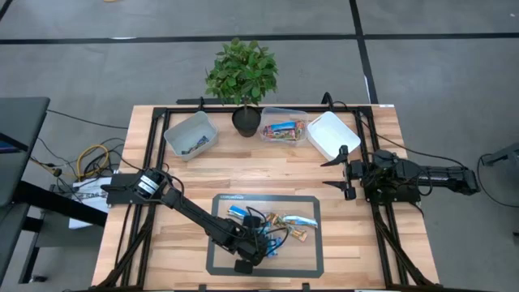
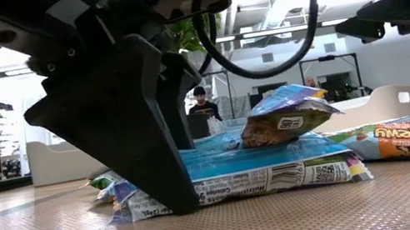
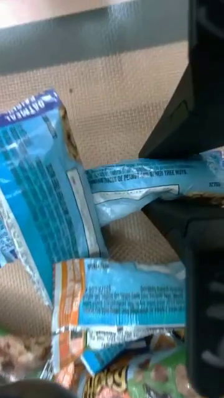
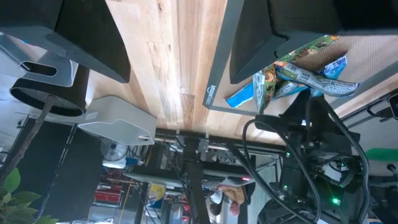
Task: Pick and place Granola Bars by type
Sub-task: Put the blue granola bar into the gray bin
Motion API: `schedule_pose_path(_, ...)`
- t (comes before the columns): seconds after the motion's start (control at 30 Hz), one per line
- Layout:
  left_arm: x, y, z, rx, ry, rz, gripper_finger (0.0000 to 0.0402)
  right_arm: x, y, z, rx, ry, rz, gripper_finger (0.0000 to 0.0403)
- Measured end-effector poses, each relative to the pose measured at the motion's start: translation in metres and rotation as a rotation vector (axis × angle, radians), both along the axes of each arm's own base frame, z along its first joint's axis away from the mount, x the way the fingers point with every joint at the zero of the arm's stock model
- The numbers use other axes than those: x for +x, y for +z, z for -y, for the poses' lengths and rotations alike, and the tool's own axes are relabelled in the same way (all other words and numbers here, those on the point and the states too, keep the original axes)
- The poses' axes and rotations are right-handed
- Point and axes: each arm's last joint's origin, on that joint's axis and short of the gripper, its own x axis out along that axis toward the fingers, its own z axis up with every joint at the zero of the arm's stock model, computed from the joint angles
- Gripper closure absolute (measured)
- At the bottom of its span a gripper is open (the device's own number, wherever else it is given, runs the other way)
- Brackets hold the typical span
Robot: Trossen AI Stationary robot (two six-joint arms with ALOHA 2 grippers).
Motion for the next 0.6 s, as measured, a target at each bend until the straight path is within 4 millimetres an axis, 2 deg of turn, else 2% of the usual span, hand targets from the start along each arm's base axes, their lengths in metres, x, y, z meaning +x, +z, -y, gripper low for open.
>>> schedule_pose_path(0.23,-0.008,0.015,0.003,-0.019,-0.024,-0.011,0.0339,0.000,0.000,0.000,0.000,0.000,0.000,0.0132)
schedule_pose_path(0.4,-0.021,0.038,-0.003,-0.008,-0.003,-0.056,0.0343,0.000,0.000,0.000,0.000,0.000,0.000,0.0132)
schedule_pose_path(0.6,-0.047,0.070,-0.018,-0.012,0.022,-0.191,0.0344,0.000,0.000,0.000,0.000,0.001,0.000,0.0132)
